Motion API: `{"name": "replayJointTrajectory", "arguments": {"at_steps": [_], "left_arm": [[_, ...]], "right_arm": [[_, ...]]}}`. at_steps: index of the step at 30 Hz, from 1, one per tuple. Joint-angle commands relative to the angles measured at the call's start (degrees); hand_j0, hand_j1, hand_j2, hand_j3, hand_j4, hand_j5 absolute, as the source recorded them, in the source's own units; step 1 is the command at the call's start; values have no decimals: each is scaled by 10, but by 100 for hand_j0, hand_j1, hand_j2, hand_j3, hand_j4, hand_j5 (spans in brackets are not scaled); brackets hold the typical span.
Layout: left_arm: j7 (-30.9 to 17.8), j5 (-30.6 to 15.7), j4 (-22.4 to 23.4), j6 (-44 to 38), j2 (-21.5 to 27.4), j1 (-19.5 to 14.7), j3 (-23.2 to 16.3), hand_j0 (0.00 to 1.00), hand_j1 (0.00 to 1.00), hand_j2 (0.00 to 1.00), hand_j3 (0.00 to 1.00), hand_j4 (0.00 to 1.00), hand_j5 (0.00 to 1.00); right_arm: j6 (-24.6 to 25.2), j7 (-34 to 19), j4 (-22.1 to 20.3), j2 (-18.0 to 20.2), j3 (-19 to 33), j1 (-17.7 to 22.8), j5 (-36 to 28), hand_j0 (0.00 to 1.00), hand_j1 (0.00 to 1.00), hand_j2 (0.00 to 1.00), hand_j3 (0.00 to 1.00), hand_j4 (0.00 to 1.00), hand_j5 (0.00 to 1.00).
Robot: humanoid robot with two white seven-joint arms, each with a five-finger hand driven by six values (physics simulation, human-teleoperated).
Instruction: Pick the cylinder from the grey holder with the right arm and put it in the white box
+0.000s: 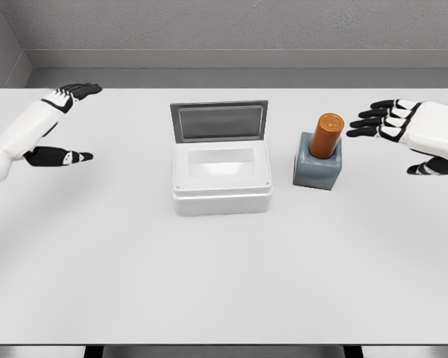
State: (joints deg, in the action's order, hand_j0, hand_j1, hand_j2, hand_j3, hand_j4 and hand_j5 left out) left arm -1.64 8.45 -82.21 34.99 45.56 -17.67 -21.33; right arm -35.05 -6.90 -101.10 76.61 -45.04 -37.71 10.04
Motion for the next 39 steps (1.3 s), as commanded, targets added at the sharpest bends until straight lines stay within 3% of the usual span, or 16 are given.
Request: {"name": "replayJointTrajectory", "arguments": {"at_steps": [1,7,9,12,13,17,22,26,28,29,33,37,39], "left_arm": [[-78,-48,7,0,-4,-1,0,100,100,100,100,100,100],[-87,-45,14,0,-4,-1,2,100,100,100,100,100,100],[-87,-50,19,0,-5,-3,2,100,100,100,100,100,100],[-94,-70,19,0,-5,-5,3,100,100,100,100,100,100],[-123,-88,20,0,-4,-6,3,100,100,100,100,100,100],[-164,-113,22,0,-6,-8,2,100,100,100,100,100,100],[-303,-190,25,-15,-26,-19,2,100,100,100,100,100,100],[-305,-194,37,-35,-36,-33,4,100,100,100,100,100,100],[-325,-240,66,-36,-50,-44,4,100,100,100,100,100,100],[-331,-241,81,-62,-61,-57,3,100,100,100,100,100,100],[-333,-244,144,-77,-97,-98,3,100,100,100,100,100,100],[-334,-244,218,-96,-136,-149,4,100,100,100,100,100,100],[-334,-262,235,-103,-139,-162,4,100,100,100,100,100,100]], "right_arm": [[0,0,0,-1,-4,-1,1,100,100,100,100,100,100],[0,5,3,6,-6,-8,-6,100,100,100,100,100,100],[0,-23,1,-1,-6,-33,-4,100,100,100,100,100,100],[0,-268,8,-44,-4,-100,-58,100,100,100,100,100,100],[0,-281,23,-69,-4,-119,-81,100,100,100,100,100,100],[0,-281,48,-127,-8,-184,-97,99,99,99,99,99,99],[0,-281,86,-175,-9,-201,-91,99,99,99,99,99,99],[0,-281,136,-224,-26,-201,-34,98,98,98,98,98,98],[0,-281,164,-247,-37,-201,0,98,98,98,98,98,98],[0,-281,167,-253,-44,-201,9,97,97,97,97,97,97],[0,-281,170,-255,-62,-201,13,95,95,95,95,95,95],[0,-281,199,-272,-66,-201,41,94,94,94,94,94,94],[0,-281,209,-273,-67,-199,51,94,94,94,94,94,94]]}}
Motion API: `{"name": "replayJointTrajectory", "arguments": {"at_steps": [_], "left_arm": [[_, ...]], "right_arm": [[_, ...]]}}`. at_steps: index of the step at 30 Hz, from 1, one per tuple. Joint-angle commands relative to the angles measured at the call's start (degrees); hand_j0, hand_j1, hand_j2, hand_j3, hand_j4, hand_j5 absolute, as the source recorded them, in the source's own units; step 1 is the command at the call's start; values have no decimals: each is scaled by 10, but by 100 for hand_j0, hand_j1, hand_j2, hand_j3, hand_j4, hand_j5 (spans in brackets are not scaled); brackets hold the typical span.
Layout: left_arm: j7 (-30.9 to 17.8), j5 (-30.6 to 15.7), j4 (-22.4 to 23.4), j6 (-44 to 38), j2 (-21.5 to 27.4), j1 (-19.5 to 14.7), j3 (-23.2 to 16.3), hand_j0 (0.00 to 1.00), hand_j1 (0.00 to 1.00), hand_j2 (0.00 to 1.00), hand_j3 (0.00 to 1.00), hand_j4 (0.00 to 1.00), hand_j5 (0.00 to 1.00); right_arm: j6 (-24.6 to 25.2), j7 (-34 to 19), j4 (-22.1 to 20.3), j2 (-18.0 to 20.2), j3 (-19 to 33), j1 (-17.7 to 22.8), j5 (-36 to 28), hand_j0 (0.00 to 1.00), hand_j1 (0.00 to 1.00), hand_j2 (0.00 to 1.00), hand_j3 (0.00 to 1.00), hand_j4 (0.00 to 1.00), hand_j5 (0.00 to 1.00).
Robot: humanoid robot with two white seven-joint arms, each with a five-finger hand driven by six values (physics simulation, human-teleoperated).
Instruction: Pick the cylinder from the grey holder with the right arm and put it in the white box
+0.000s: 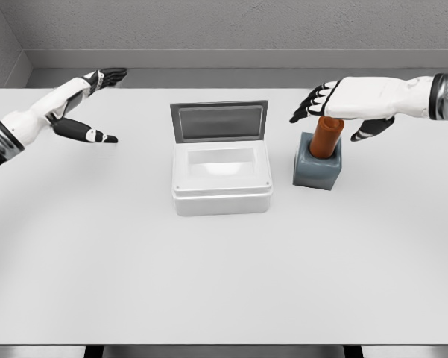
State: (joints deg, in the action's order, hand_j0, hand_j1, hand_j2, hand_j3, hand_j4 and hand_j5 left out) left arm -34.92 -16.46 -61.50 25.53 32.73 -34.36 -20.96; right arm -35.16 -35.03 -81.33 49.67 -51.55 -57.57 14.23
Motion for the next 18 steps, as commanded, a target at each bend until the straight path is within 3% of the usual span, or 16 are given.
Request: {"name": "replayJointTrajectory", "arguments": {"at_steps": [1,7,16,18], "left_arm": [[-1,-38,43,-19,-18,-3,0,100,100,100,100,100,100],[-1,-42,102,-101,-64,-44,0,100,100,100,100,100,100],[-1,-45,108,-120,-75,-46,0,100,100,100,100,100,100],[-1,-45,109,-119,-75,-46,0,100,100,100,100,100,100]], "right_arm": [[2,0,13,-4,-2,0,10,94,94,94,94,94,94],[2,0,21,-11,-4,5,24,94,94,94,94,94,94],[2,0,25,-24,-16,5,34,92,92,92,92,92,92],[2,0,25,-24,-20,5,34,87,87,87,87,87,87]]}}
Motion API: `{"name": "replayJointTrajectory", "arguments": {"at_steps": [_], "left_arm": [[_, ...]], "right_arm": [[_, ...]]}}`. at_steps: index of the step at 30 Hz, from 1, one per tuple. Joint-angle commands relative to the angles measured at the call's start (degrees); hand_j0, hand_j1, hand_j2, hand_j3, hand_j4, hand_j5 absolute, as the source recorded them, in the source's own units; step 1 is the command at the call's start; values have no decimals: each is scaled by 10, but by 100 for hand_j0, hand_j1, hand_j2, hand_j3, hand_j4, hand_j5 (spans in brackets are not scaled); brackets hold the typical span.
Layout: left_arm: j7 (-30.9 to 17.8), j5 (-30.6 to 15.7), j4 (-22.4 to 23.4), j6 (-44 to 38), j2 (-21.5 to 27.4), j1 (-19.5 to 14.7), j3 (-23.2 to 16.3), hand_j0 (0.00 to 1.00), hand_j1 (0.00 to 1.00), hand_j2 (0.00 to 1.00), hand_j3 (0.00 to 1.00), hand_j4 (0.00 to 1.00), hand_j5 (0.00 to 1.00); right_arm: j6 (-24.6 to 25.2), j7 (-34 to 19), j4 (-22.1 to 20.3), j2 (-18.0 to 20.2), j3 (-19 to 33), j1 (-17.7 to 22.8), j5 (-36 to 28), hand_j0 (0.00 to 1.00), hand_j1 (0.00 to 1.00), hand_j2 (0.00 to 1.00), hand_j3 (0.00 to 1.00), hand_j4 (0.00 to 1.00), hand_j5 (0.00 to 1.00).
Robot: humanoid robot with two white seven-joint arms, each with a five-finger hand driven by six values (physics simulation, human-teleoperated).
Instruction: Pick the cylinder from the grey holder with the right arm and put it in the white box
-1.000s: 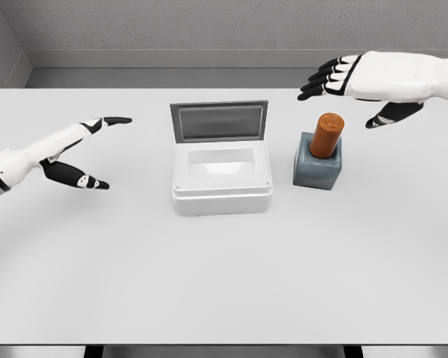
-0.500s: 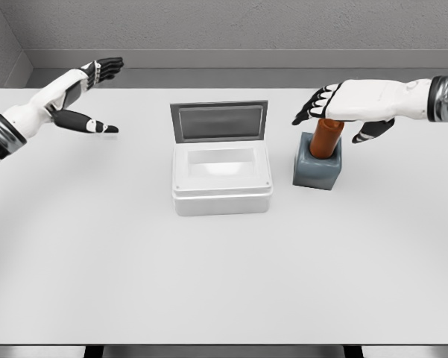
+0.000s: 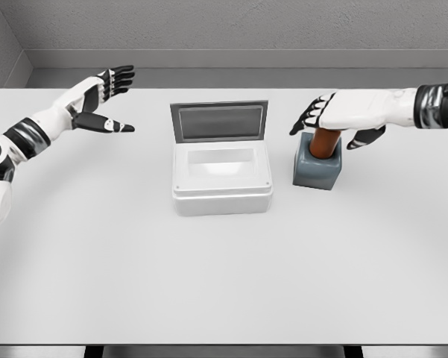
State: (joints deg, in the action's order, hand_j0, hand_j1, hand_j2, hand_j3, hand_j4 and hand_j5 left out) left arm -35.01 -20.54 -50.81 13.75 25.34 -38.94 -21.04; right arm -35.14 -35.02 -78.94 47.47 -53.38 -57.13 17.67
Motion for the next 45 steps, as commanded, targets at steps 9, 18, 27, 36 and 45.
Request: {"name": "replayJointTrajectory", "arguments": {"at_steps": [9,18,27,36,45], "left_arm": [[0,-47,-28,6,5,4,2,100,100,100,100,100,100],[0,-68,-76,13,4,21,4,100,100,100,100,100,100],[0,-68,-54,-39,8,25,24,100,100,100,100,100,100],[0,-71,-47,-90,7,25,55,100,100,100,100,100,100],[0,-69,-53,-36,5,27,57,100,100,100,100,100,100]], "right_arm": [[1,0,2,-1,-7,-3,13,64,64,64,64,64,64],[1,0,2,0,-7,-5,14,54,54,54,54,54,54],[1,0,-6,5,-5,-18,12,54,54,54,54,54,54],[1,0,-8,6,-5,-24,12,48,48,48,48,48,48],[1,0,-9,10,-6,-38,12,43,43,43,43,43,43]]}}
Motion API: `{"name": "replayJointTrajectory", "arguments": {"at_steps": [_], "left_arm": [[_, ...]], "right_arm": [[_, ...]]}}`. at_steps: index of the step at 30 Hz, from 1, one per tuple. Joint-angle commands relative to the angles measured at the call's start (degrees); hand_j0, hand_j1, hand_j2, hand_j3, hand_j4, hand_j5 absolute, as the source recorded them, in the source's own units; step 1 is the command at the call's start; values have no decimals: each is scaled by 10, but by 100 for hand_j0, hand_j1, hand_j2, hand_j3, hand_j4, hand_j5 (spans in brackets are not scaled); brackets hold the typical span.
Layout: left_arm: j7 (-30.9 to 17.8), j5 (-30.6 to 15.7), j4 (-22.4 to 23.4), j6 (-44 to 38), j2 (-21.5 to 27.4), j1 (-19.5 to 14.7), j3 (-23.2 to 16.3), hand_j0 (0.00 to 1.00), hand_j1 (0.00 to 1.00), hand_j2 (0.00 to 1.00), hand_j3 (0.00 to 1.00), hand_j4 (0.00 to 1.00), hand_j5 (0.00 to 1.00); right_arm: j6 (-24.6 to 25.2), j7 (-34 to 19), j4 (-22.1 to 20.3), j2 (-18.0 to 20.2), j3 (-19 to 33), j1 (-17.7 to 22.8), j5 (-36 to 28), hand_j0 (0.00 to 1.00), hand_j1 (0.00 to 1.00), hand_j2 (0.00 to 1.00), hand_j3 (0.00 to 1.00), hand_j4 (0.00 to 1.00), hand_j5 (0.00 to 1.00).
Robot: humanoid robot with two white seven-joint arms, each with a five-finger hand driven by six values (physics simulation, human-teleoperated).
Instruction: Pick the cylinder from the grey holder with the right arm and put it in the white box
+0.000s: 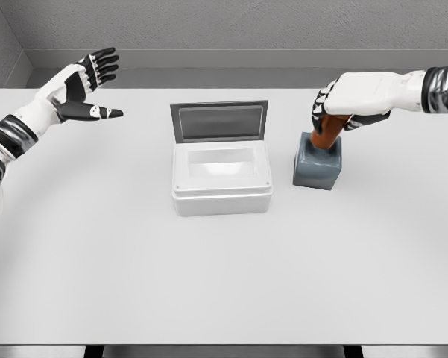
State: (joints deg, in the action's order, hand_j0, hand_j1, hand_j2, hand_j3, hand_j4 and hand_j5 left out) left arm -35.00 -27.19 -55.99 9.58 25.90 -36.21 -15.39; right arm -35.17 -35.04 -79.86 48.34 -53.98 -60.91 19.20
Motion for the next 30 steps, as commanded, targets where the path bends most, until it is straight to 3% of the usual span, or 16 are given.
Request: {"name": "replayJointTrajectory", "arguments": {"at_steps": [1,6,9,30], "left_arm": [[0,-2,-1,5,-1,0,0,100,100,100,100,100,100],[0,0,-1,5,-3,0,-2,100,100,100,100,100,100],[0,0,-2,6,-4,0,-2,100,100,100,100,100,100],[0,2,-3,15,-10,4,-3,100,100,100,100,100,100]], "right_arm": [[2,0,-10,1,0,0,-3,42,42,42,42,42,42],[2,0,-15,1,0,-2,-3,40,40,40,40,40,40],[2,0,-47,0,4,-2,-3,37,37,37,37,37,37],[2,0,-59,-47,0,-7,-1,36,36,36,36,36,36]]}}
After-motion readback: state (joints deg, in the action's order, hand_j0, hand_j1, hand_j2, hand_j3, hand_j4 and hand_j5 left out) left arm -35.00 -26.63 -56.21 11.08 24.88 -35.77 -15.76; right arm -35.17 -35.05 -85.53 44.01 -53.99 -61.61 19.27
